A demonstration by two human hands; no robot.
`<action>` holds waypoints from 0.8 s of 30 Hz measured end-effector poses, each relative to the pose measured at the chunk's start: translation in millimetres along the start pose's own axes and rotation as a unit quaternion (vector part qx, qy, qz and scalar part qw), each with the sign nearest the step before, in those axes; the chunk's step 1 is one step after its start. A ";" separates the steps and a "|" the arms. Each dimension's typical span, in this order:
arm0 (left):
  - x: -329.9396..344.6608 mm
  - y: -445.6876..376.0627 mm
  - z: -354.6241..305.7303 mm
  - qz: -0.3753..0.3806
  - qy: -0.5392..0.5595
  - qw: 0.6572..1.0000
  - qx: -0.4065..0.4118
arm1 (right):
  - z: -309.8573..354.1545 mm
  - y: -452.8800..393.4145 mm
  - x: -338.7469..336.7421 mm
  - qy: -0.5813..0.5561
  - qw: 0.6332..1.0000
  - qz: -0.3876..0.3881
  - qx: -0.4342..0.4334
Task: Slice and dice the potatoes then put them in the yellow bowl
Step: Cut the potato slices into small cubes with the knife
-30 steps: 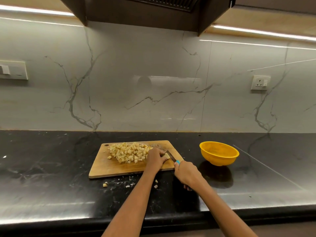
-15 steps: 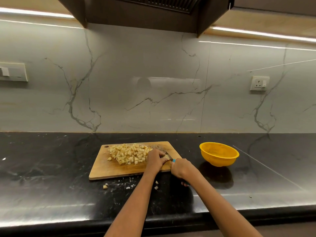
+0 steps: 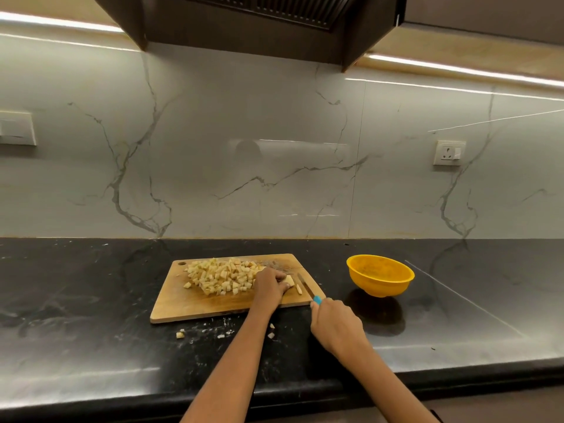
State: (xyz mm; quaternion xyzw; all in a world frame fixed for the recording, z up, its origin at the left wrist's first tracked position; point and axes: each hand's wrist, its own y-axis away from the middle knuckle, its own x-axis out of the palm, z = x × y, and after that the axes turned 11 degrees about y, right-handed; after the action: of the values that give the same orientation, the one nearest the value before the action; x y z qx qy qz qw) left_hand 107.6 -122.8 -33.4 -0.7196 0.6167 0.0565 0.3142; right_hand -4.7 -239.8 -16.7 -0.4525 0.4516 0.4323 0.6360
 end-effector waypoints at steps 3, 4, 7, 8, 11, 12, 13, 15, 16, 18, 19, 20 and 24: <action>-1.0 -0.7 -0.7 -0.004 -0.004 1.000 -0.006 | 9.5 -12.8 5.5 -0.024 1.000 0.003 -0.012; -1.1 -0.8 -1.2 -0.005 -0.005 1.000 -0.005 | 13.2 -16.1 6.1 -0.029 0.999 0.004 -0.017; -1.6 -0.9 -1.2 -0.005 -0.007 1.000 0.003 | 22.5 -24.6 5.9 -0.034 0.999 0.011 -0.031; -1.9 -0.8 -0.7 -0.006 -0.008 1.000 0.002 | 24.9 -25.9 5.4 -0.031 0.999 0.013 -0.031; -2.4 -1.9 -0.5 -0.007 -0.005 1.000 -0.002 | 26.4 -27.4 4.8 -0.021 0.999 0.015 -0.028; -3.1 -2.6 -0.9 -0.008 -0.005 1.000 -0.003 | 26.5 -28.0 4.6 -0.022 0.999 0.016 -0.027; -2.7 -2.7 -0.6 -0.009 -0.006 1.000 -0.004 | 26.1 -27.9 5.1 -0.022 0.999 0.019 -0.028; -2.2 -2.9 -0.4 -0.009 -0.010 1.000 -0.006 | 25.7 -28.2 6.2 -0.022 0.999 0.021 -0.030; -1.9 -2.4 -0.4 -0.010 -0.012 1.000 -0.008 | 25.3 -28.0 6.9 -0.022 0.999 0.023 -0.031; -1.8 -1.7 -1.1 -0.011 -0.014 1.000 -0.009 | 24.4 -27.9 7.8 -0.024 0.999 0.023 -0.030; -1.8 -2.0 -1.1 -0.011 -0.013 1.000 -0.008 | 24.0 -27.8 7.8 -0.023 0.999 0.025 -0.029; -2.1 -2.0 -1.2 -0.010 -0.012 1.000 -0.007 | 23.9 -27.8 7.6 -0.022 0.999 0.029 -0.029; -3.1 -1.9 -2.0 0.004 -0.013 1.000 -0.005 | 26.3 -28.9 6.7 -0.015 0.998 0.054 -0.027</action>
State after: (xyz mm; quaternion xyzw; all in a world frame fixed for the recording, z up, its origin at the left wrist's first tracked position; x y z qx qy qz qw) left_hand 108.1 -121.2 -29.6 -0.7181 0.6149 0.0702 0.3181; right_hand 29.3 -219.8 -13.0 -0.4379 0.4539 0.4845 0.6062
